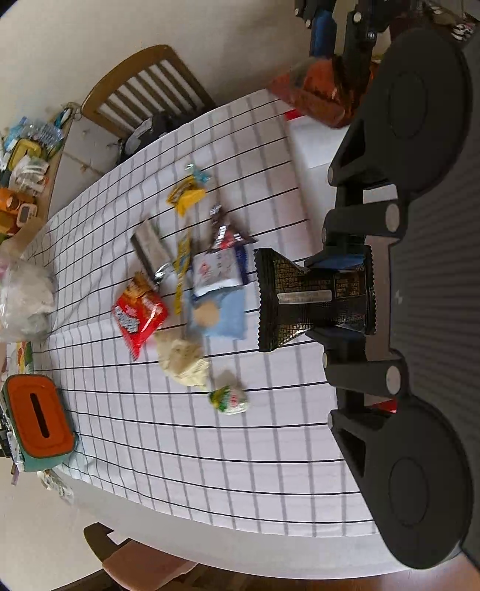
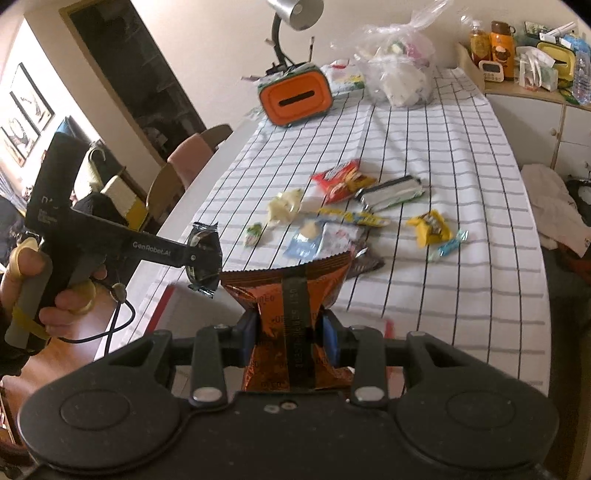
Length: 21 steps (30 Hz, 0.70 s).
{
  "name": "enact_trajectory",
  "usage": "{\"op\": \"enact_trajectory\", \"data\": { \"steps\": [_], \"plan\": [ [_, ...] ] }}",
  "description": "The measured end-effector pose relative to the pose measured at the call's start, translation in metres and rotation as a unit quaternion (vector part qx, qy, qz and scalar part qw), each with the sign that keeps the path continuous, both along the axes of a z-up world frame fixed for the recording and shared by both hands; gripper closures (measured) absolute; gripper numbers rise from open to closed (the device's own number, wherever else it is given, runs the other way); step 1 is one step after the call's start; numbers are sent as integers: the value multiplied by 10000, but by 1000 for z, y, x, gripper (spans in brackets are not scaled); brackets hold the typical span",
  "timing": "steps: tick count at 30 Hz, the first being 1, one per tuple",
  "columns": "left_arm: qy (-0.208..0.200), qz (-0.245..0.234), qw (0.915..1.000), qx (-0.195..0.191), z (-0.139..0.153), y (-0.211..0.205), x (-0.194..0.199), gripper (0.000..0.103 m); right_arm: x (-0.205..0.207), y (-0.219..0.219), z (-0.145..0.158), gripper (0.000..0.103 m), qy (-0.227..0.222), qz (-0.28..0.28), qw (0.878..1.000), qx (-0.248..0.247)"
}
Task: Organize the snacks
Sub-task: 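Lift the chocolate bar with the left tool while the right tool carries the orange bag toward the box, then lower both held snacks into the white box and open both tools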
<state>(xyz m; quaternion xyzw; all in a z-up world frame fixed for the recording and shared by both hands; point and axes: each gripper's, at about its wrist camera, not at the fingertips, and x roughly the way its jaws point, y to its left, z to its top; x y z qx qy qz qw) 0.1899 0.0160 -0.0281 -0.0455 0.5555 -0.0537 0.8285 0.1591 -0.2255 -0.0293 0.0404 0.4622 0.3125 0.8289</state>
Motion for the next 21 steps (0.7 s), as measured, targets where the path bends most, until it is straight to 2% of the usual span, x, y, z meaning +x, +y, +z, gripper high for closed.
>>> {"op": "enact_trajectory", "data": {
  "steps": [13, 21],
  "plan": [
    [551, -383, 9969, 411, -40, -32, -68, 73, -44, 24, -38, 67, 268, 240, 9980, -522],
    [965, -482, 9921, 642, -64, -47, -78, 73, -56, 42, -68, 67, 469, 377, 9946, -849]
  ]
}}
